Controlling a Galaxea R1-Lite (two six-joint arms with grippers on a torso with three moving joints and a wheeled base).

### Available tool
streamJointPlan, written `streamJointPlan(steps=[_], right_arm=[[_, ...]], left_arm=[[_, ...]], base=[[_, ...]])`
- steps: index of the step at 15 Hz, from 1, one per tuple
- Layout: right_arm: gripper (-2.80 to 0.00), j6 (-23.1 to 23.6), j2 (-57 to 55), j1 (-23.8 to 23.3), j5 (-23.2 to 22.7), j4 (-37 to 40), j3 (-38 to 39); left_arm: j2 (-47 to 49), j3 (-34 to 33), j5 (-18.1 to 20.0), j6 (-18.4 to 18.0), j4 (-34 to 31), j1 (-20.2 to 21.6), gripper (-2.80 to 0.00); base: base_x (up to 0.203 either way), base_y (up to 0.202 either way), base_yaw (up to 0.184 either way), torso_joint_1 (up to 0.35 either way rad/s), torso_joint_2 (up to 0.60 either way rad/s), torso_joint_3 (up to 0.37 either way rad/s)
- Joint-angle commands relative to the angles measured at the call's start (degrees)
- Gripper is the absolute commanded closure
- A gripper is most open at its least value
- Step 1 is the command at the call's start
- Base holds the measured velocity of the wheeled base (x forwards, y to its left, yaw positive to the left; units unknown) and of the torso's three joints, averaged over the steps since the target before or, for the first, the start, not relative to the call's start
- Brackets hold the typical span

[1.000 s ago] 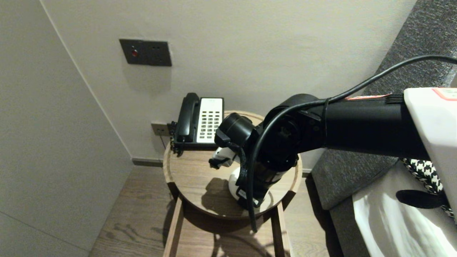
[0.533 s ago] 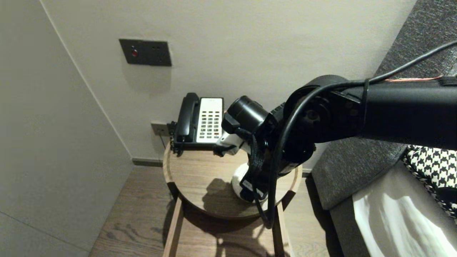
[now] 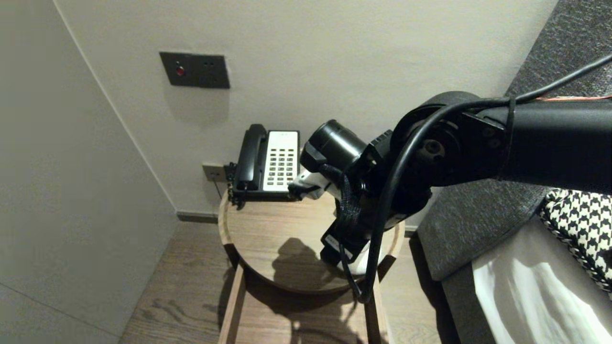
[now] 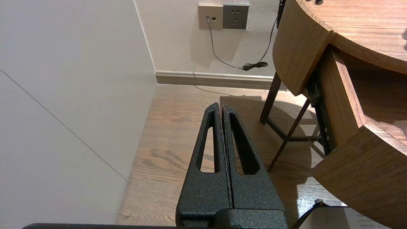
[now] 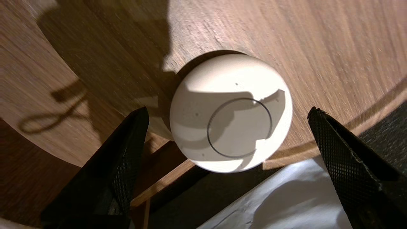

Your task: Take the remote control out of the drawer one by one and place them on the table, then close the nightstand drawer

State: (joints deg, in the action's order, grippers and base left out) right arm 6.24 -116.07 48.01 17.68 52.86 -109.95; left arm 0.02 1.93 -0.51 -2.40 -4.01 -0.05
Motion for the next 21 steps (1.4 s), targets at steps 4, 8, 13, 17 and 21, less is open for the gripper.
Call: streamJointPlan(steps=[4,8,13,17,21], right_arm=[[0.0,-3.3,5.9,-1.9,-0.2,0.4,0.0],[0.0,-11.5,16.2,-3.0,-1.1,4.9,1.4],[0.0,-23.3,28.2,-5.6,-10.9,10.4,19.3],[0.0,-25.2,36.8,-6.1,-12.6,0.4,46.0],[0.0,-29.6,42.6,-4.7,-14.3,-17.2,66.5]], left_arm=[[0.0,0.0,0.0,-0.1,0.0,0.0,0.0],[0.0,0.0,0.0,0.0,0.0,0.0,0.0],[0.0,0.0,0.0,-0.1,0.0,0.0,0.0],[0.0,0.0,0.0,0.0,0.0,0.0,0.0],[0.0,0.0,0.0,0.0,0.0,0.0,0.0]], base=[[0.0,0.0,0.0,0.0,0.0,0.0],[0.0,0.0,0.0,0.0,0.0,0.0],[0.0,0.0,0.0,0.0,0.0,0.0],[0.0,0.0,0.0,0.0,0.0,0.0],[0.0,0.0,0.0,0.0,0.0,0.0]])
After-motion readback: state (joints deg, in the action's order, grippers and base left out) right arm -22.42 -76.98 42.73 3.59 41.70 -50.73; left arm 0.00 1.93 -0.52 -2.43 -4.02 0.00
